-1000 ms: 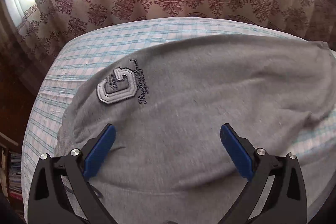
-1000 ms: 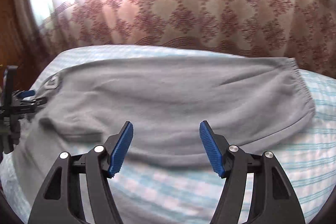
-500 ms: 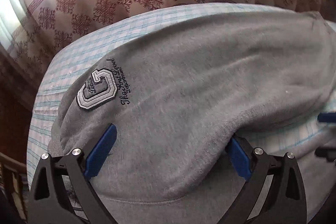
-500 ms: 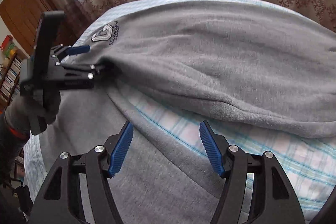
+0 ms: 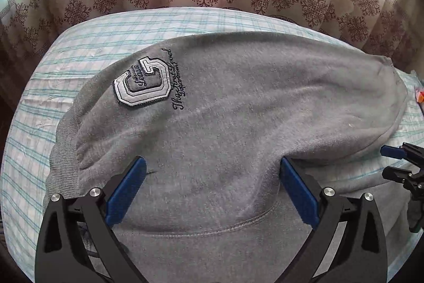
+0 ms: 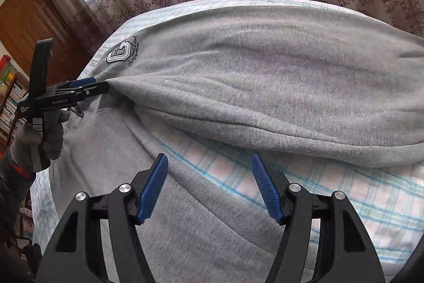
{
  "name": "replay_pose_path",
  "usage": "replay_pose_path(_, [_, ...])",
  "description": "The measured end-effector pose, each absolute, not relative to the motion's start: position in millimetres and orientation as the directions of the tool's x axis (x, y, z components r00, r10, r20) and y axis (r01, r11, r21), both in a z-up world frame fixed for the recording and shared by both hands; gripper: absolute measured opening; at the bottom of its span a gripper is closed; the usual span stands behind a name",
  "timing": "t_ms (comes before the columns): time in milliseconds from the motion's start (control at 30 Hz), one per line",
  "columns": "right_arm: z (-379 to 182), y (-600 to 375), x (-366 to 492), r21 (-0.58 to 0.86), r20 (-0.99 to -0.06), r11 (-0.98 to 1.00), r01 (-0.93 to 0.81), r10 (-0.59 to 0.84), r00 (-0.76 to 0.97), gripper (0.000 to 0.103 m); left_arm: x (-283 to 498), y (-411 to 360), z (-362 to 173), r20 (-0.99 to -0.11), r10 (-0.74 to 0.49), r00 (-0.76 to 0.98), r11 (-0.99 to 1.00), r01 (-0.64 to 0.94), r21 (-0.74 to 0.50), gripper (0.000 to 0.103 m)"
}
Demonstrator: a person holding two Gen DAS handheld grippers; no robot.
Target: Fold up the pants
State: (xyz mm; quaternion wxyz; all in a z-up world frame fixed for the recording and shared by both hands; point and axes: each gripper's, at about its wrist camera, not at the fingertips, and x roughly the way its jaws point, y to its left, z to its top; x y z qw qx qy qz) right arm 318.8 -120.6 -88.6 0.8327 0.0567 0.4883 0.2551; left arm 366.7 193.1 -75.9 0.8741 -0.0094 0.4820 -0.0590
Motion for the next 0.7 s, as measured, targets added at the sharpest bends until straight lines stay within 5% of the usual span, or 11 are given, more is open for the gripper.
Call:
replay_pose_path(267, [-73.7,-126.9,322.0,0.341,-0.758,0.857,-0.386,0.493,0.428,0.067,357.4,189.0,-65.1,-0.836,-0.159,0.525,0.98,0.187,-0.069,0.101])
replay_pose_path(533, [-106.7,-156.5,373.3,0.238,-0.832,0.942,-0.236,0.323,0.451,0.067,392.2,241.1,-81.1,-0.852,0.043,0.521,0.997,-0.074,0.006,0.101])
replay_pose_path(700, [-118.1,-157.6,368.3,0.169,-0.844,0.95,-0.263,0.278,0.46,0.067,416.9,285.3,-95.5,-0.877,0.015,0.481,0.98,-0.182,-0.083,0.099])
